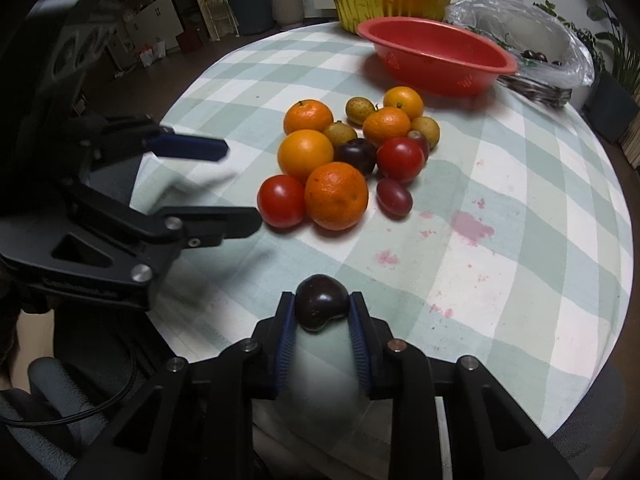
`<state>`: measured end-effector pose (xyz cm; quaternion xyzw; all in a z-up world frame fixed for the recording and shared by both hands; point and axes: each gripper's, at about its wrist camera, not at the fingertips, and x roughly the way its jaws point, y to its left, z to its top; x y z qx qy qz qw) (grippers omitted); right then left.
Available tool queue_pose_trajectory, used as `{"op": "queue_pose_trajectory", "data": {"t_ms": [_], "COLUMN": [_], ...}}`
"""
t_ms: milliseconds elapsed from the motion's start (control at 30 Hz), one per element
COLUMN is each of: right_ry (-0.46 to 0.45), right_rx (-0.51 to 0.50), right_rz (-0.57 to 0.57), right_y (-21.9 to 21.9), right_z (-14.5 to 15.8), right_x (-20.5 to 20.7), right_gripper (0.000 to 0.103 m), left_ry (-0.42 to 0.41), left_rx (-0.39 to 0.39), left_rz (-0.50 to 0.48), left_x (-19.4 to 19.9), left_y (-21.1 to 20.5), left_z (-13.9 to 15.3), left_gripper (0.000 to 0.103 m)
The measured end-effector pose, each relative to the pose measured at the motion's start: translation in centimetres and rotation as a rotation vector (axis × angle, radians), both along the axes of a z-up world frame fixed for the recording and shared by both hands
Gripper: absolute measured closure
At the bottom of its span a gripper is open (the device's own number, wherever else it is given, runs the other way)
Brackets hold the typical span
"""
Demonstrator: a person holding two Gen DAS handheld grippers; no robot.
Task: Organize fruits
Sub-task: 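Grasp the red tomato with the left gripper while the right gripper holds the plum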
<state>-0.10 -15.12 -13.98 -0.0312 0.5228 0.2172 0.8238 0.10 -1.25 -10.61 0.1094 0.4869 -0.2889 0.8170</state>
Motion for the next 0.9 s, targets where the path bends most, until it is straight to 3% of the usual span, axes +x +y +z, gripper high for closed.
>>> {"op": "queue_pose_trajectory", "data": {"t_ms": [300,367,400,900], "right_ry": [0.000,0.000,0.000,0.007], "right_rx": [0.076,0.081,0.082,0.134], "right_rz": [-0.074,-0.074,-0.073,-0.112], "right_y": [-2.8,-2.9,-3.0,-4.6], "right_z": [1.0,1.0,1.1,1.6], "right_x": [0.0,0.0,-0.1,0.8], "right_gripper": [0.074,0.074,0.074,0.074], "left_ry": [0.053,0.066,0.061,0.063], "left_rx": [-0.013,-0.017,-0.018,-0.069], "left_rz": [-0.022,-0.028,-0.026,-0.011], "left_x": [0.9,1.1,1.1,0.3], "left_y": [-1.7,-2.0,-2.1,0.1], "left_z": [-1.0,-1.3,-1.3,0.1], "left_gripper": [0.055,0.070,0.071,0.072]}}
